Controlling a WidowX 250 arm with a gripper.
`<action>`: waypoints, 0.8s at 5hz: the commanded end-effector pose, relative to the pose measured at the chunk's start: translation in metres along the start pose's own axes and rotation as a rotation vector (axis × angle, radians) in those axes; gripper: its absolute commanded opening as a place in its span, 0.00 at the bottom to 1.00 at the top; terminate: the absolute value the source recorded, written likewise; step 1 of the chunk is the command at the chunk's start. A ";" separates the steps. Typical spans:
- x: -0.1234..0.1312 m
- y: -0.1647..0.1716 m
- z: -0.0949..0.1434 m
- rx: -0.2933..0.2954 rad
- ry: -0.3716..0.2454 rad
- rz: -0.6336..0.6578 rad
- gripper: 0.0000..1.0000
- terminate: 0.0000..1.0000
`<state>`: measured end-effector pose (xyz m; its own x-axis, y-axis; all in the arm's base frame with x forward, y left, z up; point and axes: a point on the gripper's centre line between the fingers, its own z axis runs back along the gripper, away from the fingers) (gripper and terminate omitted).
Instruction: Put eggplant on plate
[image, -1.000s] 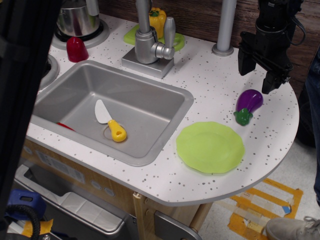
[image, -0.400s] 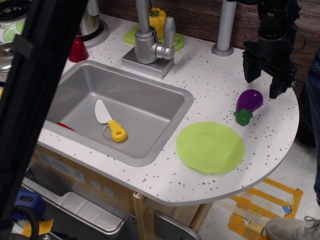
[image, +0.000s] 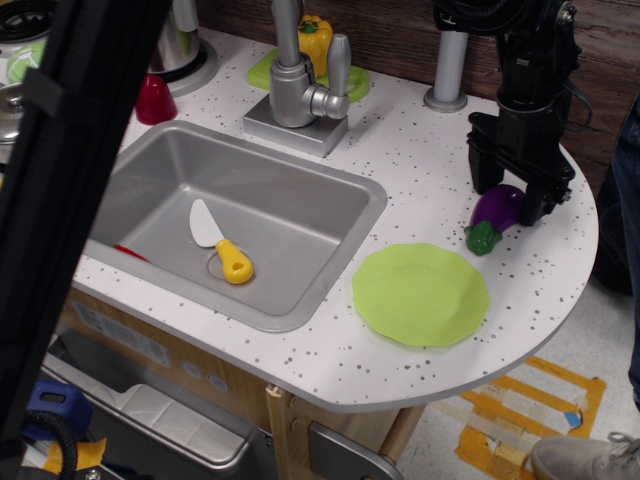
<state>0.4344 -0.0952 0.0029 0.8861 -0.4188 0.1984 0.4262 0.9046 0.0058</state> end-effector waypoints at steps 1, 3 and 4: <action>0.004 -0.005 0.034 0.038 -0.089 0.010 1.00 0.00; 0.002 -0.004 0.027 0.013 -0.099 0.010 0.00 0.00; 0.003 -0.005 0.039 0.050 -0.071 0.008 0.00 0.00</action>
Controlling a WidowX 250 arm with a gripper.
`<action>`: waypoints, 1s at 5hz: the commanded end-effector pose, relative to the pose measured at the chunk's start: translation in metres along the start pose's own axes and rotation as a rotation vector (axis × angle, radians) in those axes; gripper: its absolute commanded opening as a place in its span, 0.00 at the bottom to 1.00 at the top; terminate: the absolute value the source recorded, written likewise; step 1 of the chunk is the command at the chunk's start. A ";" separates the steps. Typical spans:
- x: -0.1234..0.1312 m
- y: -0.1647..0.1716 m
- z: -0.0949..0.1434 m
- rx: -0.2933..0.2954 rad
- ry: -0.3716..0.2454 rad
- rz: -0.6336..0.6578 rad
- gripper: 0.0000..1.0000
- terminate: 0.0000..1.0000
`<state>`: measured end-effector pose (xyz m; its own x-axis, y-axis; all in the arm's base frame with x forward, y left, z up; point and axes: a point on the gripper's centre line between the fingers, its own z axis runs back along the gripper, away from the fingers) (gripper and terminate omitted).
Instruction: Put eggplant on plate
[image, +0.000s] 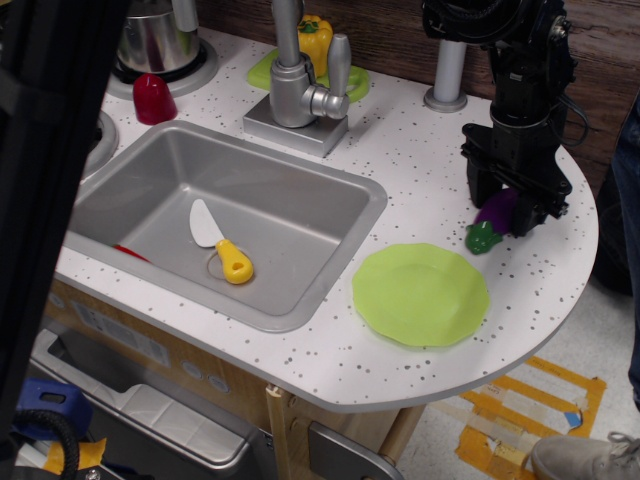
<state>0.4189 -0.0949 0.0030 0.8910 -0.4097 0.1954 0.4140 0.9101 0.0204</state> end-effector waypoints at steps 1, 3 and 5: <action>0.008 0.001 0.065 0.084 -0.017 0.010 0.00 0.00; -0.028 -0.001 0.096 0.129 0.027 0.047 0.00 0.00; -0.060 -0.010 0.092 0.133 -0.008 0.146 0.00 1.00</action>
